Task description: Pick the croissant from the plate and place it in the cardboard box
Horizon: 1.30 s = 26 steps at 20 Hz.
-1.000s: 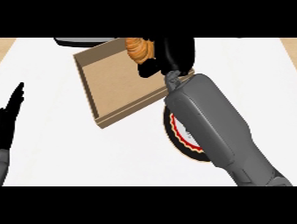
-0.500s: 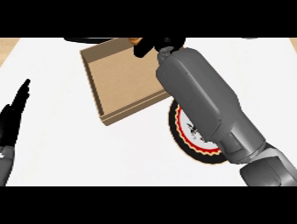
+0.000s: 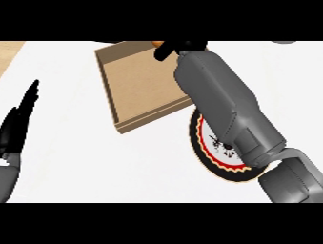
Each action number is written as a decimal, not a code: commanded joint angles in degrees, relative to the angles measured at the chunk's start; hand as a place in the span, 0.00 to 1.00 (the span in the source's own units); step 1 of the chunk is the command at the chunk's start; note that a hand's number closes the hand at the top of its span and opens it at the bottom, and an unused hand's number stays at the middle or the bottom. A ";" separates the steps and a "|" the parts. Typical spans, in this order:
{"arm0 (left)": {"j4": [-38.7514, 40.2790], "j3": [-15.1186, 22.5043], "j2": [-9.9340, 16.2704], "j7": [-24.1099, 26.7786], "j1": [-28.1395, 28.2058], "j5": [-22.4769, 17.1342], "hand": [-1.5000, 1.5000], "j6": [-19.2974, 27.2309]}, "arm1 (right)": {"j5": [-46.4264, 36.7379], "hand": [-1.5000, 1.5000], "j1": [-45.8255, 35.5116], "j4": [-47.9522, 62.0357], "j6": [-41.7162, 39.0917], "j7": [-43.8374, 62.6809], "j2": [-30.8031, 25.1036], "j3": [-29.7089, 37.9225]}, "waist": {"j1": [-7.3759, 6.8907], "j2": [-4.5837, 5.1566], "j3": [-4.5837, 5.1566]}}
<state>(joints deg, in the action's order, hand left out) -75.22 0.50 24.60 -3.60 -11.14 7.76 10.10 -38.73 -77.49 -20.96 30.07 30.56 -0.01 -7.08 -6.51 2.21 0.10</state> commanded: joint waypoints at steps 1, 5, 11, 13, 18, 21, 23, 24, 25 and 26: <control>0.02 0.14 -0.07 -1.26 -2.33 -0.11 0.50 -0.74 | 4.66 0.00 -1.11 3.73 1.19 0.06 0.01 3.43 | -1.32 0.62 -0.04; 0.35 0.20 -0.12 -1.02 -2.52 0.36 0.50 -0.58 | 6.73 0.00 0.56 5.80 2.27 -4.85 0.01 5.32 | -1.35 1.02 -0.07; -0.47 0.48 -0.59 -0.81 -2.24 0.54 0.50 -0.62 | 7.91 0.00 -0.11 5.85 9.56 -10.09 0.01 6.03 | -2.12 0.73 -0.06; 1.20 0.60 -1.25 -0.43 -2.60 1.08 0.50 0.01 | 8.62 0.00 -0.02 4.98 11.36 -13.69 0.01 6.58 | -0.87 0.62 -0.06; 1.20 -0.93 0.45 0.10 -0.70 0.24 0.50 -1.18 | 12.58 0.00 0.98 1.83 18.70 -20.19 0.01 10.80 | 0.33 -0.13 -0.12; 0.99 -1.11 -1.17 -0.86 -0.52 1.04 0.50 1.33 | 16.34 0.00 3.29 -0.75 18.67 -26.03 -0.33 14.55 | 2.32 -0.53 -0.18; 1.14 -2.21 -0.05 -0.14 1.67 -0.13 0.50 -0.21 | 17.53 0.00 4.09 -0.59 18.40 -29.94 -0.02 15.75 | 2.22 -0.65 -0.14; 0.43 -2.37 0.47 -0.93 0.51 0.40 0.50 0.08 | 19.23 0.00 4.68 -1.39 16.11 -31.67 -1.72 17.25 | 2.82 -0.80 -0.17; 1.69 -1.94 -1.11 -1.04 0.57 1.37 0.50 1.72 | 20.24 0.00 4.32 -2.35 14.99 -31.95 -0.89 17.81 | 3.92 -1.20 -0.14; 1.80 -2.92 -0.24 1.63 2.67 0.35 0.50 0.54 | 21.15 0.00 6.58 -2.94 15.14 -34.17 -1.94 18.79 | 4.09 -1.32 -0.13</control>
<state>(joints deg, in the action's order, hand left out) -74.16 -1.24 24.22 -3.91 -10.59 8.36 10.48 -21.14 -73.53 -21.72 46.57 2.10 -0.88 8.48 -4.06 1.49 -0.04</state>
